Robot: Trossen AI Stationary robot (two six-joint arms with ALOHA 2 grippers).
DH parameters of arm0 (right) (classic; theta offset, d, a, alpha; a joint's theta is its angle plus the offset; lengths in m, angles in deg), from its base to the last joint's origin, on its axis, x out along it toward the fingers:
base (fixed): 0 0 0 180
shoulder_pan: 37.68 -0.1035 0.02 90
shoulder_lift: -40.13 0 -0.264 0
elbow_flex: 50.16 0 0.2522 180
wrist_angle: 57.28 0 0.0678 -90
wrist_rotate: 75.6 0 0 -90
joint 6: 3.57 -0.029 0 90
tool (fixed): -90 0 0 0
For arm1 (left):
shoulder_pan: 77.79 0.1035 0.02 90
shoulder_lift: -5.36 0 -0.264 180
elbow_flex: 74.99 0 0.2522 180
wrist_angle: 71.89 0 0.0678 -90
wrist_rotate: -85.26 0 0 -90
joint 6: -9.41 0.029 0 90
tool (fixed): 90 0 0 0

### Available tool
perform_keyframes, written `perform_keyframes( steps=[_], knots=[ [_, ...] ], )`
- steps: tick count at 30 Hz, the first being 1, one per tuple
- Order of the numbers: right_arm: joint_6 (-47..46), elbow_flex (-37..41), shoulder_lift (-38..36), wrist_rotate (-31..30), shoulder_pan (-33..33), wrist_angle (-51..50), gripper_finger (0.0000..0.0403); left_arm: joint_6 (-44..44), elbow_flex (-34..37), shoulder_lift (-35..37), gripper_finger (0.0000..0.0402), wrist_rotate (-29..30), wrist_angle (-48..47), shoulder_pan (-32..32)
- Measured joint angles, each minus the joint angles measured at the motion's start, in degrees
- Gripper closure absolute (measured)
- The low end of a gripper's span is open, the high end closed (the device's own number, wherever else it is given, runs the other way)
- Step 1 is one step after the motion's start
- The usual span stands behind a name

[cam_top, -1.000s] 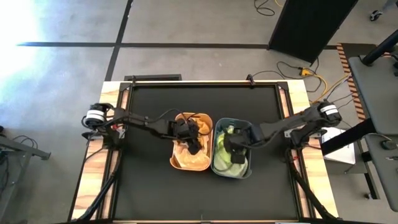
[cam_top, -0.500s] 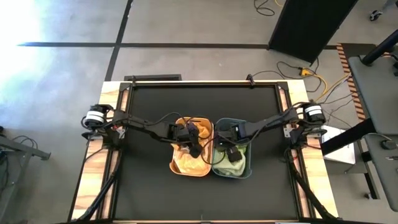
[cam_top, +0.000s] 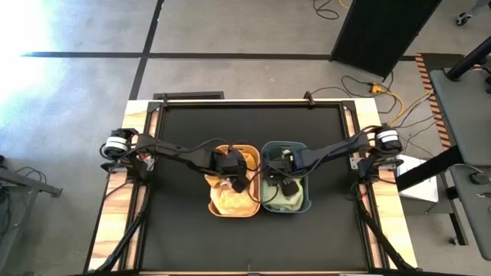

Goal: Sort towels by color in basket
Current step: Put the yellow towel into the orange bin

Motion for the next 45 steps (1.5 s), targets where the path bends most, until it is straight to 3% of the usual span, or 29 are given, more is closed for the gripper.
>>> perform_keyframes(
  steps=[7,15,20,26,29,32,35,38,45],
  knots=[
    [-8.68,0.52,-7.92,0.1,-1.9,-6.64,0.0199,2.14,-2.82,0.4,0.0248,7.79,-11.64,0.39],
    [-18.73,0.33,-17.23,1.87,-6.86,-5.9,0.02,13.26,-4.04,0.57,0.0248,9.69,-1.01,0.0],
    [-25.3,0.35,-21.16,1.74,-8.41,-5.85,0.0207,17.13,-7.31,0.6,0.0248,5.82,-1.42,0.01],
    [-28.05,0.35,-24.15,1.52,-9.59,-5.98,0.0216,19.62,-18.18,0.93,0.0248,4.47,-15.14,-0.79],
    [-29.67,0.35,-24.57,1.52,-9.68,-6.24,0.022,18.54,-24.42,0.99,0.0248,5.58,-29.8,-2.24],
    [-30.89,0.88,-24.82,1.41,-10.0,-6.48,0.0223,11.38,-27.72,1.01,0.0248,10.06,-47.08,-3.94],
    [-31.49,1.92,-24.82,1.4,-10.67,-6.23,0.0223,1.6,-27.29,1.16,0.0248,15.18,-59.93,-5.04],
    [-32.77,3.27,-24.82,1.47,-11.2,-5.88,0.0224,-5.16,-23.52,1.52,0.0248,16.47,-63.06,-4.87],
    [-35.69,4.63,-24.82,1.49,-13.04,-6.02,0.0234,-4.65,-11.24,1.12,0.0248,14.37,-48.9,-0.18]
  ],
)
